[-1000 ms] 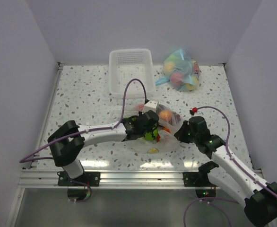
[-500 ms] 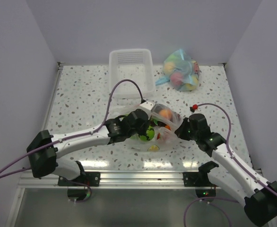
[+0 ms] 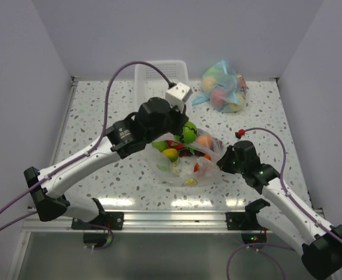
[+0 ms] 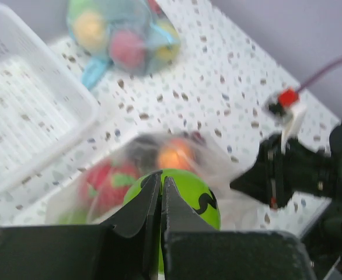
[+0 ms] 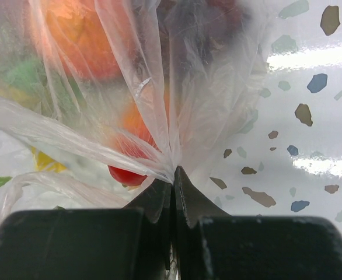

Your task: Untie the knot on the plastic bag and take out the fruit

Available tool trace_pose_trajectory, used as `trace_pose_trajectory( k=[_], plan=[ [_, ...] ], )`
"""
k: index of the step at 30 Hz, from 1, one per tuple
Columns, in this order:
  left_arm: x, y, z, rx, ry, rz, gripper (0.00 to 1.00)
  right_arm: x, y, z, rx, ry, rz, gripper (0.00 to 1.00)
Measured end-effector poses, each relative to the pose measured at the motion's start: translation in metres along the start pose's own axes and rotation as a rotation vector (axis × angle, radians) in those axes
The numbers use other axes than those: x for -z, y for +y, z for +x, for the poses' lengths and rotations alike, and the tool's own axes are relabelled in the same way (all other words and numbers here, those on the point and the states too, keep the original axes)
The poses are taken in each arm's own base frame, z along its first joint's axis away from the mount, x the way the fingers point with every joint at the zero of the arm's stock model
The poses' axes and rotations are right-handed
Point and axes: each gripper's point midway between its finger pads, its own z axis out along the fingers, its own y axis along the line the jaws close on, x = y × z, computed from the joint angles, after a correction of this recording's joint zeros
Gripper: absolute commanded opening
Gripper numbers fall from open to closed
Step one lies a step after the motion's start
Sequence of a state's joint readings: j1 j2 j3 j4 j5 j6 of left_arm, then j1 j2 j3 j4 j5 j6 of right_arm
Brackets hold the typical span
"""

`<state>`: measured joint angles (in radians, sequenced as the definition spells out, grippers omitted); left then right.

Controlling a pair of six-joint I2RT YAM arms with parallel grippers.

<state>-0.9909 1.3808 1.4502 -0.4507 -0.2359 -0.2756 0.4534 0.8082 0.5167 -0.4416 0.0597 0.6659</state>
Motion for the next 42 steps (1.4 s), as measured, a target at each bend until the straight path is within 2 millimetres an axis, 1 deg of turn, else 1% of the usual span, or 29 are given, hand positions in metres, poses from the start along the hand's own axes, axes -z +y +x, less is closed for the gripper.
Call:
trace_pose_trajectory(
  k=[1,2,4,6,8,9,10,13,16,20,21,23,26,29,30,32,33,34,35,37,38,41,42],
  plan=[
    [0.002,0.007,-0.024,0.014,-0.051,-0.019,0.00,0.001,0.000,0.000,0.000,-0.003,-0.003,0.00],
    [0.003,0.015,-0.041,0.027,-0.091,-0.040,0.00,0.002,0.001,-0.001,0.000,-0.006,-0.006,0.00],
    [0.004,0.042,-0.075,0.060,-0.170,-0.109,0.00,0.003,0.001,-0.001,-0.001,-0.010,-0.008,0.00],
    [0.001,0.072,-0.097,0.090,-0.220,-0.186,0.00,0.005,0.001,-0.002,-0.001,-0.016,-0.013,0.00],
    [-0.011,0.107,-0.108,0.117,-0.249,-0.267,0.00,0.005,0.001,-0.002,-0.001,-0.016,-0.013,0.00],
    [-0.018,0.127,-0.108,0.128,-0.255,-0.313,0.00,0.005,0.001,-0.002,0.000,-0.014,-0.012,0.00],
    [-0.027,0.145,-0.105,0.136,-0.248,-0.355,0.00,0.005,0.001,-0.001,0.001,-0.013,-0.012,0.00],
    [-0.053,0.192,-0.088,0.155,-0.217,-0.459,0.00,0.006,0.001,0.000,0.005,-0.009,-0.013,0.00],
    [-0.081,0.233,-0.067,0.173,-0.185,-0.536,0.00,0.007,0.002,0.000,0.012,-0.002,-0.020,0.00],
    [-0.114,0.273,-0.040,0.186,-0.159,-0.595,0.00,0.009,0.004,0.000,0.020,0.005,-0.029,0.00],
    [-0.120,0.279,-0.034,0.187,-0.153,-0.604,0.00,0.009,0.004,0.000,0.022,0.006,-0.028,0.00],
    [-0.136,0.293,-0.017,0.191,-0.128,-0.619,0.03,0.010,0.004,0.000,0.027,0.008,-0.027,0.00],
    [-0.161,0.309,0.012,0.194,-0.075,-0.639,0.06,0.010,0.004,0.000,0.032,0.009,-0.026,0.00],
    [-0.184,0.319,0.040,0.195,-0.025,-0.643,0.17,0.009,0.003,0.001,0.041,0.017,-0.020,0.00],
    [-0.189,0.321,0.050,0.194,-0.006,-0.641,0.25,0.009,0.002,0.002,0.043,0.021,-0.017,0.00],
    [-0.195,0.323,0.063,0.191,0.026,-0.637,0.35,0.009,0.001,0.003,0.050,0.027,-0.012,0.00],
    [-0.196,0.322,0.067,0.191,0.035,-0.633,0.46,0.009,0.000,0.003,0.053,0.029,-0.010,0.00],
    [-0.196,0.322,0.068,0.188,0.040,-0.630,0.52,0.009,0.000,0.004,0.057,0.031,-0.009,0.00],
    [-0.195,0.322,0.065,0.190,0.033,-0.627,0.65,0.010,0.000,0.003,0.059,0.031,-0.008,0.00],
    [-0.191,0.320,0.059,0.187,0.019,-0.621,0.76,0.011,0.000,0.002,0.066,0.030,-0.009,0.00],
    [-0.184,0.318,0.057,0.183,0.016,-0.619,0.85,0.012,0.001,0.001,0.069,0.028,-0.009,0.00],
    [-0.162,0.309,0.046,0.176,0.002,-0.610,0.97,0.014,0.002,-0.003,0.081,0.019,-0.011,0.00],
    [-0.152,0.305,0.039,0.175,-0.009,-0.607,0.98,0.015,0.003,-0.005,0.085,0.015,-0.012,0.00]
  ],
)
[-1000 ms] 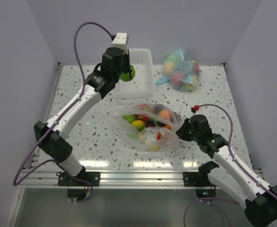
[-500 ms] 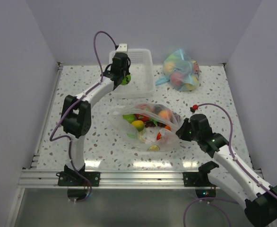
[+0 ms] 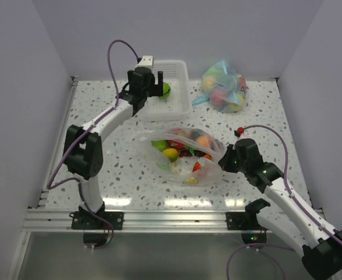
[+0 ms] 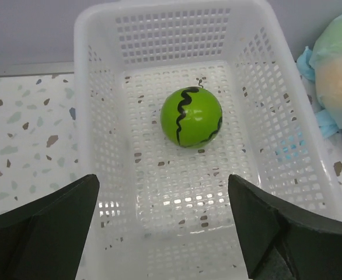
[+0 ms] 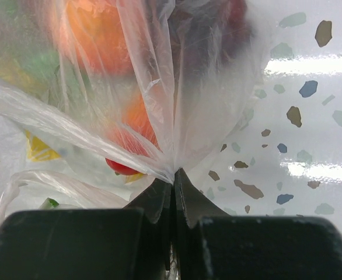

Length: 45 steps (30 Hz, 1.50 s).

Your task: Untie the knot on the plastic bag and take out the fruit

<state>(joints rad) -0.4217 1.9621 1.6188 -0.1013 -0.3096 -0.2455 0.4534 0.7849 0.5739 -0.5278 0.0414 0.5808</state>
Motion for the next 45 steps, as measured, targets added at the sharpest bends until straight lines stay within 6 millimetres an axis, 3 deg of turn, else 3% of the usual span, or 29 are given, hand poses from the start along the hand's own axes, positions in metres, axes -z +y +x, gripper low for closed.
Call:
trace_pose_trajectory(
  k=[5,10,12,15,23,26,32,41,45],
  plan=[
    [0.070,-0.006,-0.040,0.006,-0.078,0.054,1.00,0.003,0.000,-0.008,0.022,-0.020,0.008,0.00],
    [0.159,-0.049,-0.055,-0.056,-0.136,0.191,1.00,0.004,0.000,-0.009,0.047,-0.024,0.010,0.00],
    [0.188,-0.068,-0.044,-0.091,-0.124,0.256,1.00,0.004,-0.001,-0.009,0.053,-0.022,0.012,0.00],
    [0.228,-0.093,-0.013,-0.159,-0.064,0.346,1.00,0.004,-0.002,-0.009,0.058,-0.021,0.012,0.00],
    [0.300,-0.144,0.075,-0.348,0.133,0.513,0.96,-0.001,-0.009,0.003,0.057,0.005,0.026,0.00],
    [0.305,-0.151,0.112,-0.436,0.210,0.522,0.94,-0.001,-0.009,0.005,0.055,0.008,0.028,0.00],
    [0.276,-0.143,0.165,-0.578,0.324,0.414,0.90,-0.002,-0.009,0.005,0.052,0.008,0.027,0.00],
    [0.235,-0.129,0.200,-0.711,0.387,0.326,0.90,0.000,-0.008,0.003,0.050,-0.002,0.021,0.00],
    [0.215,-0.110,0.212,-0.734,0.412,0.287,0.92,0.000,-0.008,0.003,0.050,-0.002,0.021,0.00]
  ],
)
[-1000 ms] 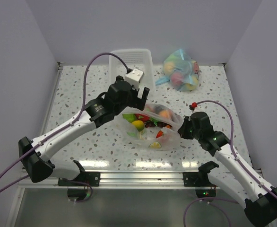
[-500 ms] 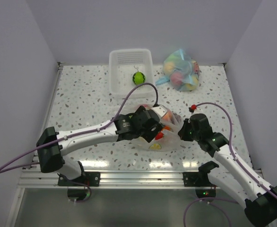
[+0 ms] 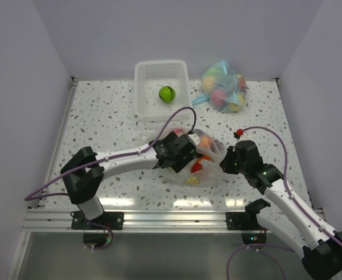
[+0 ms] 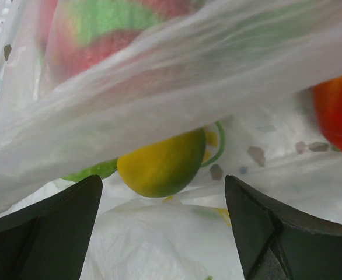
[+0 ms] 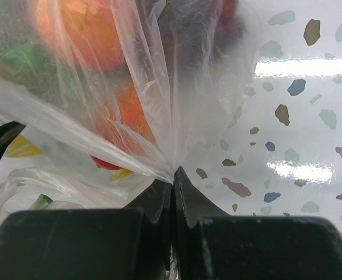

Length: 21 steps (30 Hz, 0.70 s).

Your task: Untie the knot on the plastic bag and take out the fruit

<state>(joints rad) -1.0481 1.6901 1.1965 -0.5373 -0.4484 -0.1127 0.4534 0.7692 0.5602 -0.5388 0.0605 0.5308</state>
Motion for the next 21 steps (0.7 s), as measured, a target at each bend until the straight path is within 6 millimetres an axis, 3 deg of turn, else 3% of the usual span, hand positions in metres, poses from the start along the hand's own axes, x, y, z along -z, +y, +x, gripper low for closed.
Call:
trace_pose_trajectory(
  k=[7,21],
  plan=[
    [-0.027,0.017,0.011,0.020,0.008,-0.017,0.93,0.000,0.000,0.000,0.000,0.000,0.000,0.00],
    [-0.047,-0.001,0.045,0.049,0.025,0.033,0.90,-0.006,-0.003,0.007,-0.003,0.030,0.016,0.00]
  ],
)
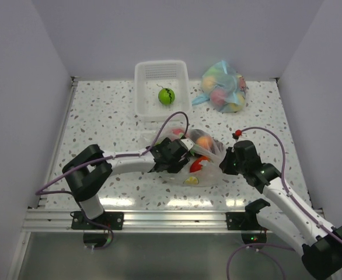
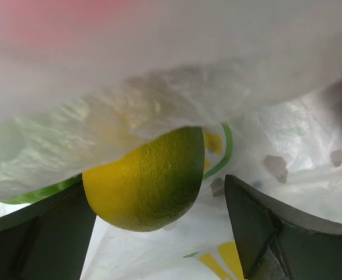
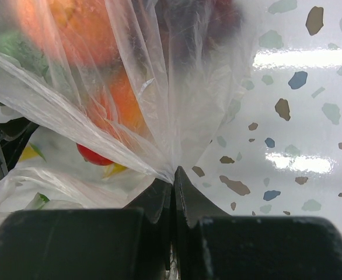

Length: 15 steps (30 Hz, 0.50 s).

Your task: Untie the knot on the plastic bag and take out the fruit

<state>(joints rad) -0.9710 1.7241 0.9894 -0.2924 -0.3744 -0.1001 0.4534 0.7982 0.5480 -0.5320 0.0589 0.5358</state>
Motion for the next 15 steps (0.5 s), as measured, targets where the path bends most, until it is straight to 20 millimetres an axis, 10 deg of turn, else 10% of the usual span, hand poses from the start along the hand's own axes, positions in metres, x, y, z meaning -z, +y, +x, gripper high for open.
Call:
trace_pose_trajectory(
  k=[15],
  plan=[
    [0.004,0.009,-0.040,0.188,-0.149,-0.002,0.85,0.001,0.001,-0.001,-0.004,-0.005,-0.005,0.00]
  ],
)
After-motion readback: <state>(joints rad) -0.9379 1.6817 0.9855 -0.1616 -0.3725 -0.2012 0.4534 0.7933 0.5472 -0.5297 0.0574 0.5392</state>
